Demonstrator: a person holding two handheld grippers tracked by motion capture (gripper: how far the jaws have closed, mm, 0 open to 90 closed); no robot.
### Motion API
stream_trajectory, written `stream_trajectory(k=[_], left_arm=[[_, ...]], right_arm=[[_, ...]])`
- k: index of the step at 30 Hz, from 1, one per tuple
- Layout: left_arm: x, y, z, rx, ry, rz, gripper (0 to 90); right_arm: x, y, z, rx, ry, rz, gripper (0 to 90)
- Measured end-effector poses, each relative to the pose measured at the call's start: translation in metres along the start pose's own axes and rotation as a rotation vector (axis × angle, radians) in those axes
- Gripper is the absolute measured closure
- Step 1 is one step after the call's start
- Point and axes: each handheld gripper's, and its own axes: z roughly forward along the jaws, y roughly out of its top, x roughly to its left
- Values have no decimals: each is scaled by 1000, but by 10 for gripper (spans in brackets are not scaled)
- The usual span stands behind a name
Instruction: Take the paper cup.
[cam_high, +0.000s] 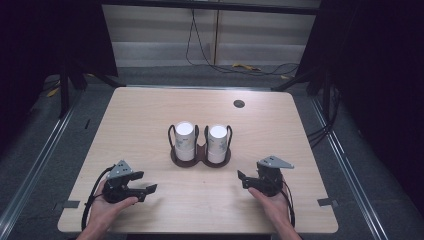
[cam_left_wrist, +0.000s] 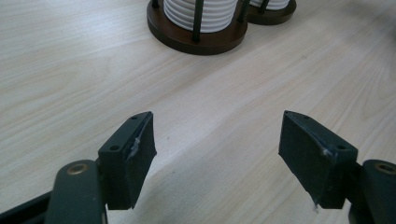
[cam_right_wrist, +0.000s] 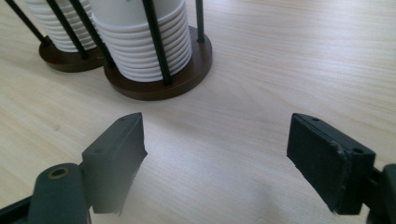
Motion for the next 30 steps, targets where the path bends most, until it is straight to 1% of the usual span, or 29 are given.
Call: stream_trajectory(k=[3,4,5,6,7,8,11,12,13,14,15,16,19,20,21,22,23,25,26,27,28,29,30], left_arm=[[1,1,4,14,-8,-3,258],[1,1,6,18,-11,-11,257],[1,1,6,18,-11,-11,257],[1,2,6,20,-14,-7,257],[1,2,7,21,-18,-10,257],[1,2,7,27,-18,-13,257],[2,2,7,24,-26,-10,258],[2,2,7,24,-25,-8,257],[2,2,7,24,-25,-8,256],[1,2,7,20,-24,-8,253],[1,2,7,20,-24,-8,248],[1,2,6,16,-24,-6,246],[1,3,6,6,-29,-11,244],[2,3,5,-3,-35,-7,246],[2,3,5,-3,-35,-7,249],[1,3,5,-5,-34,-10,249],[1,4,6,-7,-33,-5,250],[1,4,5,-11,-32,3,250],[0,5,4,-12,-26,11,253],[0,5,4,-12,-26,11,253],[0,5,4,-11,-25,14,255],[0,5,4,-7,-25,15,255],[0,5,3,1,-24,4,259]], right_arm=[[0,0,0,-2,15,5,203],[1,1,1,10,33,10,203],[1,1,1,10,33,10,203],[2,1,1,6,48,12,203],[2,1,1,6,48,12,203],[3,2,0,1,61,13,203],[3,2,0,0,70,7,210],[3,3,0,-3,75,10,235],[3,3,0,-3,75,10,235],[3,5,1,-3,95,18,245],[3,5,1,-3,95,18,245],[4,6,-1,-10,111,10,256],[6,8,-2,-13,122,3,257],[7,9,-4,-23,127,0,264],[7,9,-4,-23,127,0,264],[8,10,-5,-32,128,1,274],[8,11,-6,-42,132,1,282],[10,13,-8,-56,149,18,291],[11,15,-9,-60,164,27,290],[11,15,-9,-60,164,27,290],[13,17,-10,-58,180,25,290],[13,17,-10,-58,180,25,290],[15,21,-11,-59,183,16,290]])
